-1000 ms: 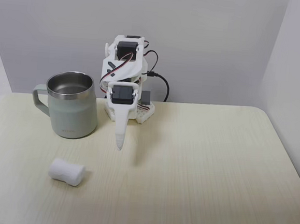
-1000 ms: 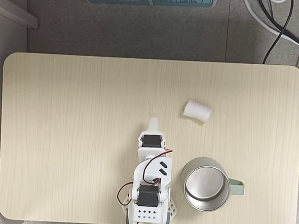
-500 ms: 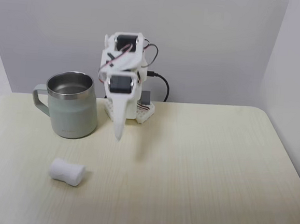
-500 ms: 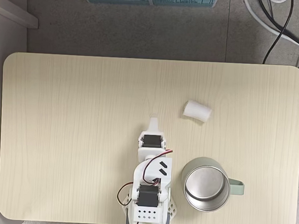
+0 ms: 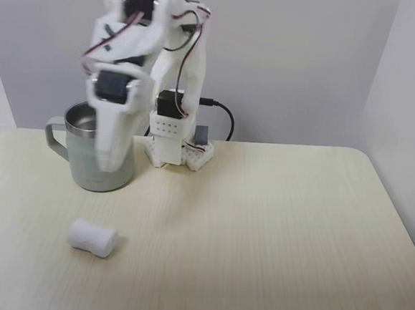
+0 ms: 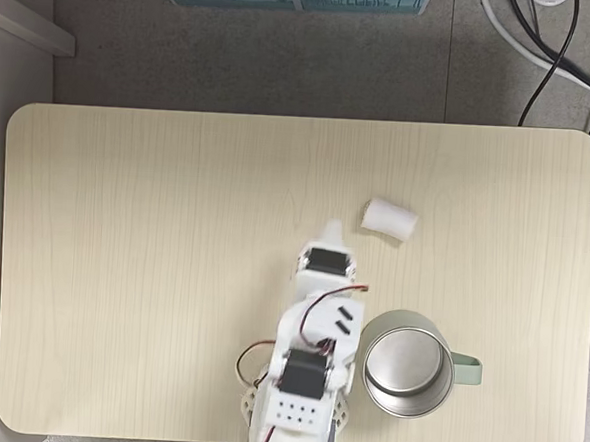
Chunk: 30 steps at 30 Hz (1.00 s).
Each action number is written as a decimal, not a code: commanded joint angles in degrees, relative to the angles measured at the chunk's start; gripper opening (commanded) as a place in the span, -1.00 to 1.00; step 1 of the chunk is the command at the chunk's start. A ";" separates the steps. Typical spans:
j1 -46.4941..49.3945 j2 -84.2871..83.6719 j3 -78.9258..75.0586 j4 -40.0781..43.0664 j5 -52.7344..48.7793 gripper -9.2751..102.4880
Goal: Grasp a dressing and put it in the cup.
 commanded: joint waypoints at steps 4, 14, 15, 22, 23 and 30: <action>5.10 17.93 11.78 6.42 -2.37 -0.44; 7.21 42.89 12.04 3.96 -8.09 -0.35; 7.12 44.12 12.04 3.78 -8.35 -0.35; 8.00 50.89 15.12 3.08 -7.82 -0.35; 8.09 51.42 15.47 3.16 -7.82 -0.35; 7.91 51.50 16.08 3.16 -8.09 -0.77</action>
